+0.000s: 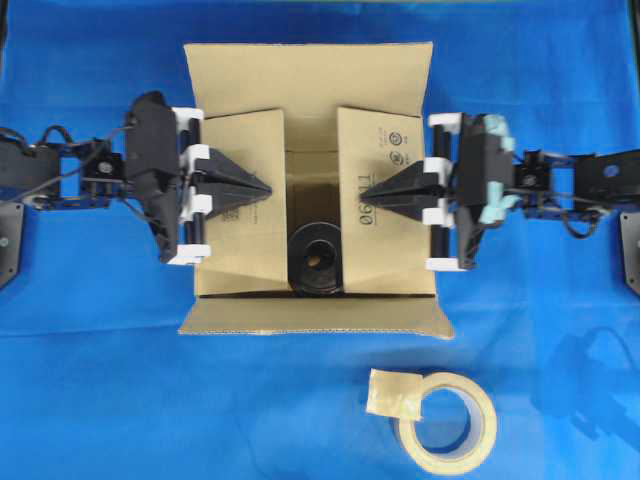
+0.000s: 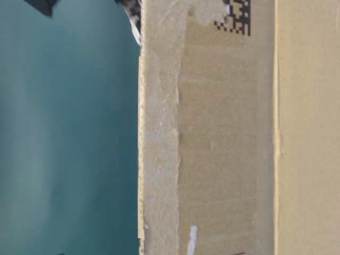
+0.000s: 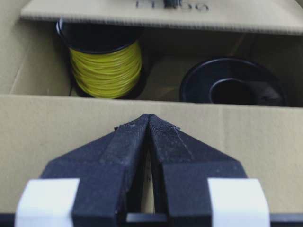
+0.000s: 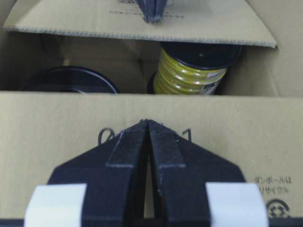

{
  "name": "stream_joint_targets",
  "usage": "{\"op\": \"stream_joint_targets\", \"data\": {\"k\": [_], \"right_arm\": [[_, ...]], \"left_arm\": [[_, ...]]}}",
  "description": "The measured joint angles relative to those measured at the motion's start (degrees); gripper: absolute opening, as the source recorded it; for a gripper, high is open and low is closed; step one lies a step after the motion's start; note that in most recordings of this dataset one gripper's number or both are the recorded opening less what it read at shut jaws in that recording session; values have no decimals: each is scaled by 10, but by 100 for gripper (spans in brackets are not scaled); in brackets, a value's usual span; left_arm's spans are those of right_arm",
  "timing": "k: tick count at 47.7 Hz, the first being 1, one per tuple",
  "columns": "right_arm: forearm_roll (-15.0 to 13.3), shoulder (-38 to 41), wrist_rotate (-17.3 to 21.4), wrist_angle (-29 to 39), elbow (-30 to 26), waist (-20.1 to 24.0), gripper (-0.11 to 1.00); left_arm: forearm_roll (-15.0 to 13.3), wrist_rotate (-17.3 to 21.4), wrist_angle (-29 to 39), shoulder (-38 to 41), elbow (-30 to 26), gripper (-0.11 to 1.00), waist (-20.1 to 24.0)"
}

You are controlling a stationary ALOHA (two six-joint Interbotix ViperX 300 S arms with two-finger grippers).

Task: Close the cardboard box.

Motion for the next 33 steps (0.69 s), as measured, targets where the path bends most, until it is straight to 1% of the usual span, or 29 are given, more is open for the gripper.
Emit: {"op": "stream_joint_targets", "data": {"k": [7,21,29,33], "right_arm": [[6,27,1,0,-13,0,0],[14,34,1,0,-14,0,0],[14,34,1,-1,-14,0,0],[14,34,1,-2,-15,0,0]], "left_arm": [[0,1,-1,30,-17,0,1],[0,2,-1,41,-25,0,5],[1,11,-1,54,-44,0,20],[0,23,-1,67,-65,0,33]]}}
